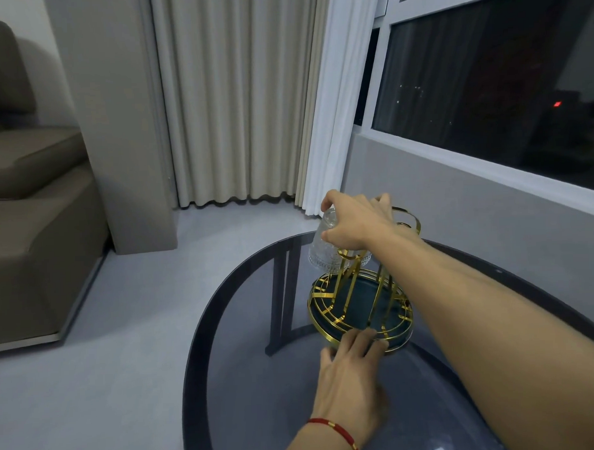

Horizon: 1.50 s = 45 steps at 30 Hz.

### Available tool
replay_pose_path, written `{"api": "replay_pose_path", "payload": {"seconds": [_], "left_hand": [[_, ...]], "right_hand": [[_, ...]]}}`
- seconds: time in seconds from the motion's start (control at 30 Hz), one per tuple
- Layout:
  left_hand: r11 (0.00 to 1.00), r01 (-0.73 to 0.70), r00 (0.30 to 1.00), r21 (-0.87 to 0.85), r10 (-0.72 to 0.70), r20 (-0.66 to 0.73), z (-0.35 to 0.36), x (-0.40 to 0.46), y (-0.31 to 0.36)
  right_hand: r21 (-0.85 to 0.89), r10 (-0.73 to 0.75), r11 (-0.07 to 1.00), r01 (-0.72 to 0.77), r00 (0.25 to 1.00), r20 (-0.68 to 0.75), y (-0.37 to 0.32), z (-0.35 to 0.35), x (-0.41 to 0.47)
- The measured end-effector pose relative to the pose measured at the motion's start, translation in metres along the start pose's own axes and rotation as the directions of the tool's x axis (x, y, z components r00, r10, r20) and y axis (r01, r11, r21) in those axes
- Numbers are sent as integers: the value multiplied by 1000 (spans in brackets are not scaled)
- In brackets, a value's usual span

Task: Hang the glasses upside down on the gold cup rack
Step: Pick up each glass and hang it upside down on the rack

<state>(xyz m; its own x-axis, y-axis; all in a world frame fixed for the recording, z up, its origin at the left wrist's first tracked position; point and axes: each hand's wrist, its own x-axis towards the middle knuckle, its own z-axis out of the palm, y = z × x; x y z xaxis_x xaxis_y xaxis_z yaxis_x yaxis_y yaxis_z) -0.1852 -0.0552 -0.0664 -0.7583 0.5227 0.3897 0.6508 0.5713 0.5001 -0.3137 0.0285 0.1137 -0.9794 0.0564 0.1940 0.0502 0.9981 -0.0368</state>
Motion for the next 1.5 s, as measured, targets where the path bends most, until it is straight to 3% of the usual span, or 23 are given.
{"api": "replay_pose_path", "payload": {"seconds": [0.47, 0.8, 0.93, 1.0, 1.1, 1.17, 1.27, 1.5], "left_hand": [[995, 4, 1000, 97, -3, -15, 1, -1, 4], [987, 78, 997, 143, -80, 7, 2, -4, 22], [984, 162, 985, 77, -166, 50, 4, -9, 46], [992, 126, 991, -1, -126, 42, 8, -13, 66], [999, 7, 990, -39, -2, 143, 16, -20, 93], [986, -41, 984, -163, 69, 167, 22, -31, 111], [953, -83, 976, -291, 137, 168, 30, -50, 139], [887, 47, 974, -460, 62, 219, 62, -52, 194]], "right_hand": [[-274, -113, 951, 140, 987, 111, 7, 6, 0], [88, -205, 970, 228, 955, -213, 29, 10, -128], [248, -83, 958, 143, 968, -236, 45, 17, -208], [355, 15, 931, 85, 963, -270, 57, 20, -253], [469, 131, 883, 30, 943, -306, 76, 24, -312], [519, 203, 855, -6, 924, -325, 92, 22, -343], [571, 380, 812, -118, 850, -365, 123, 13, -372], [597, 684, 676, -431, 669, -291, 194, 6, -413]]}}
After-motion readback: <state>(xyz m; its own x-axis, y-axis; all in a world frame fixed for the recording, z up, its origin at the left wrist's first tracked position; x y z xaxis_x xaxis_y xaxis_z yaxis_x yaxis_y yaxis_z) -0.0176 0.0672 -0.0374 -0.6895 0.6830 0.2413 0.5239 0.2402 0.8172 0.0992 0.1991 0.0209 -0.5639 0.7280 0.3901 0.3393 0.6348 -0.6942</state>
